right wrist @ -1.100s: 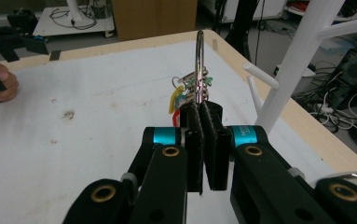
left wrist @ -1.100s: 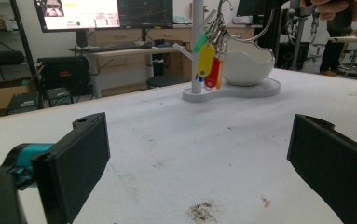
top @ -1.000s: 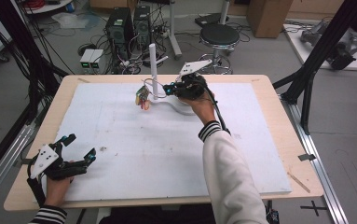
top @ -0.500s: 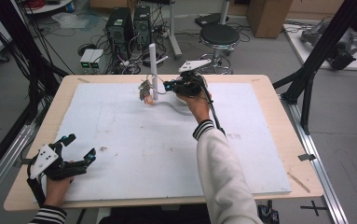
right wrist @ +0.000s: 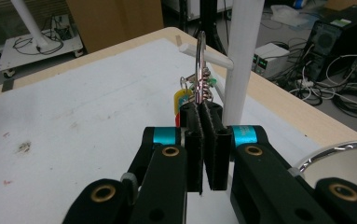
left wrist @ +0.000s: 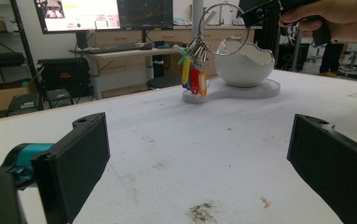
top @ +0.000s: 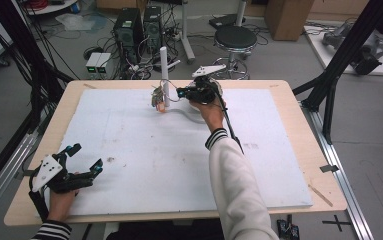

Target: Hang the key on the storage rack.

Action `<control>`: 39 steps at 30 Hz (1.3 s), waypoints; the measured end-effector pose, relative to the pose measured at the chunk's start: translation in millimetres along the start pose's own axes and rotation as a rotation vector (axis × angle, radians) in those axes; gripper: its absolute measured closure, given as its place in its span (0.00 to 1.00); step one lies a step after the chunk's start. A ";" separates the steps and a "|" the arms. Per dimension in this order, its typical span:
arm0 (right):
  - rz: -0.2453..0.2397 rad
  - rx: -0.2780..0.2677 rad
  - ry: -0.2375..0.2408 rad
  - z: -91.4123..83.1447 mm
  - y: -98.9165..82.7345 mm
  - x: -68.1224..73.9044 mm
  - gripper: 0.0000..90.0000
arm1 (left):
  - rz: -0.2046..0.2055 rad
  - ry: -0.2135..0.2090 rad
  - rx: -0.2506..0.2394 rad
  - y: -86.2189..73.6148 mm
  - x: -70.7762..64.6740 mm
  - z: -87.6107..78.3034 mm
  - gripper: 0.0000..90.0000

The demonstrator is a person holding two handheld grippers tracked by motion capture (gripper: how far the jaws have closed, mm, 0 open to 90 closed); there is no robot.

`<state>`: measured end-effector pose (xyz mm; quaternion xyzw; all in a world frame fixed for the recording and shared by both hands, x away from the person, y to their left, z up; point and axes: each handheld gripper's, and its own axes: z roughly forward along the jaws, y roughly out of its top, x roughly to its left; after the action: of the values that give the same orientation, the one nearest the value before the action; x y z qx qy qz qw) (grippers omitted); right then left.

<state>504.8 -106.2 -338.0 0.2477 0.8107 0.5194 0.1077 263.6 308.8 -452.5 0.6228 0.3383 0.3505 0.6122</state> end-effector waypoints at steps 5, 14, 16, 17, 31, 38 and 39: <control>0.018 0.013 -0.017 2.7 -2.7 -3.6 0.98 | -0.001 -0.001 -0.001 -0.1 0.1 0.1 0.07; 0.039 0.014 -0.022 7.5 -5.6 -5.3 0.98 | -0.002 0.000 -0.001 0.0 -0.1 0.1 0.07; 0.044 0.019 -0.031 8.1 -6.2 -5.3 0.98 | -0.002 -0.001 -0.003 -0.1 0.0 0.2 0.07; 0.041 0.016 -0.030 8.4 -6.2 -5.5 0.97 | -0.002 -0.001 -0.003 -0.1 0.0 0.2 0.07; 0.024 -0.013 -0.064 -5.8 -1.8 -7.5 0.88 | 0.001 -0.001 -0.003 -0.1 0.0 -0.6 0.07; 0.021 -0.027 -0.050 -19.8 -1.3 -3.2 0.47 | -0.003 -0.001 0.001 0.0 0.4 -0.3 0.07; 0.033 -0.038 -0.054 -23.8 -2.9 -2.7 0.35 | -0.004 -0.001 0.002 0.0 0.4 -0.1 0.07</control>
<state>496.0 -127.3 -330.4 0.2729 0.7934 0.5294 0.1258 263.7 309.2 -452.5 0.6229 0.3395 0.3488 0.6125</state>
